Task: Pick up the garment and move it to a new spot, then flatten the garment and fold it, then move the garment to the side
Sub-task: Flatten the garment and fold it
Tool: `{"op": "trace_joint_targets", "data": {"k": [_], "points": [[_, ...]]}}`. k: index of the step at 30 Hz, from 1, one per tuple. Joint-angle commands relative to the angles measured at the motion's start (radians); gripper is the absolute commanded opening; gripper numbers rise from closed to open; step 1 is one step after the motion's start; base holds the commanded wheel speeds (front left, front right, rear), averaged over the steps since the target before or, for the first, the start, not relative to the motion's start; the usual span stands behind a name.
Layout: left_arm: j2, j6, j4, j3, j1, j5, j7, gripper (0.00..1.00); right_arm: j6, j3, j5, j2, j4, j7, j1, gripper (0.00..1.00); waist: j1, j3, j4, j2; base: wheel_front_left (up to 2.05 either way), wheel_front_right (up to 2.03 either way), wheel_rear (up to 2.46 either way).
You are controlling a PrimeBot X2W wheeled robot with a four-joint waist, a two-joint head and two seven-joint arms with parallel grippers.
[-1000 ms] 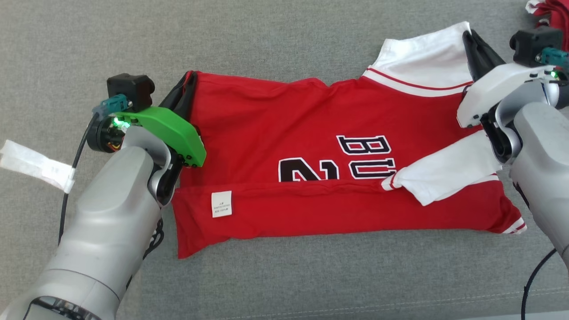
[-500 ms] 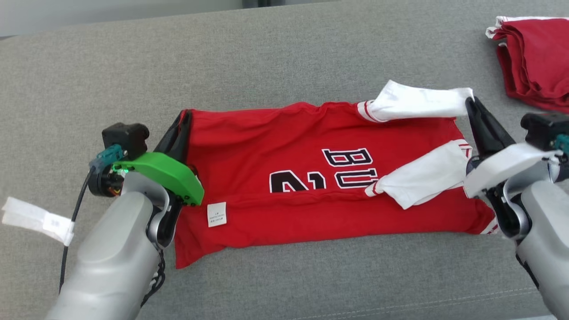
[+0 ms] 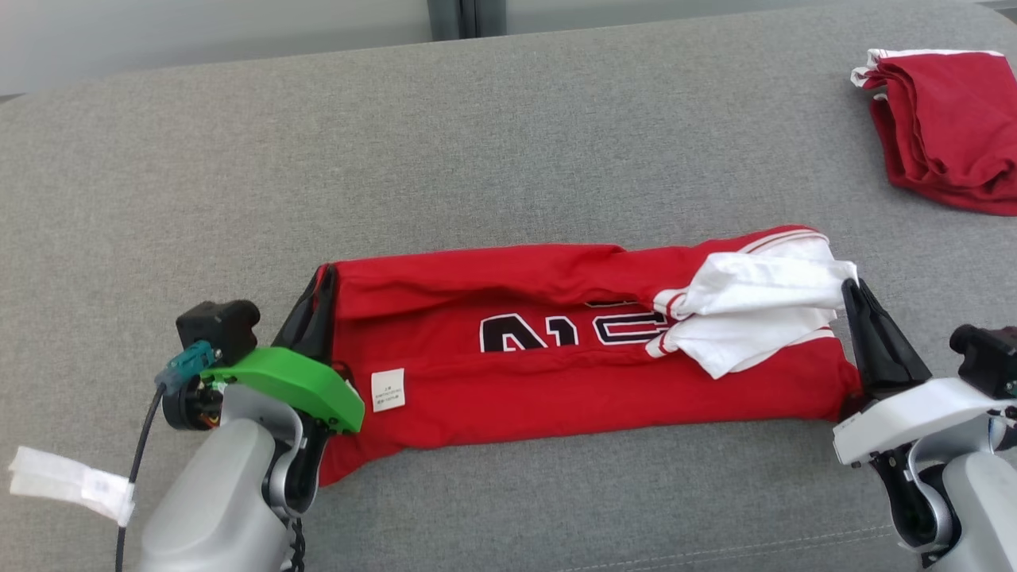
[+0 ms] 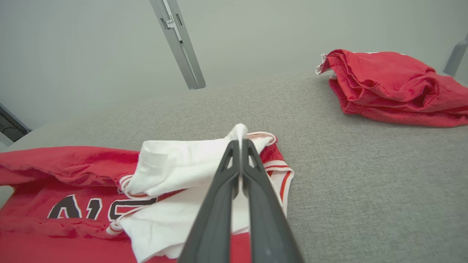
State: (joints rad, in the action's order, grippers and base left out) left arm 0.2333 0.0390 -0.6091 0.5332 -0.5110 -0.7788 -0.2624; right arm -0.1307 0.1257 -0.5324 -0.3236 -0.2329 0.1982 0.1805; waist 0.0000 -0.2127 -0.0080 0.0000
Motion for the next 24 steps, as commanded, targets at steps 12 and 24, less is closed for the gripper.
{"op": "trace_joint_targets", "data": {"k": [12,24], "points": [[-0.026,-0.016,0.081,-0.07,0.156,0.04,-0.003,1.0,0.0,-0.084,0.027,0.069,0.097,-0.046,-0.105,1.0,0.0,0.027,0.004,0.0,0.0,0.0,0.0],[-0.052,-0.027,0.278,-0.284,0.266,0.236,-0.003,1.0,0.0,-0.118,0.082,0.052,-0.046,-0.151,0.025,1.0,0.0,0.067,0.023,0.0,0.0,0.0,0.0]]}}
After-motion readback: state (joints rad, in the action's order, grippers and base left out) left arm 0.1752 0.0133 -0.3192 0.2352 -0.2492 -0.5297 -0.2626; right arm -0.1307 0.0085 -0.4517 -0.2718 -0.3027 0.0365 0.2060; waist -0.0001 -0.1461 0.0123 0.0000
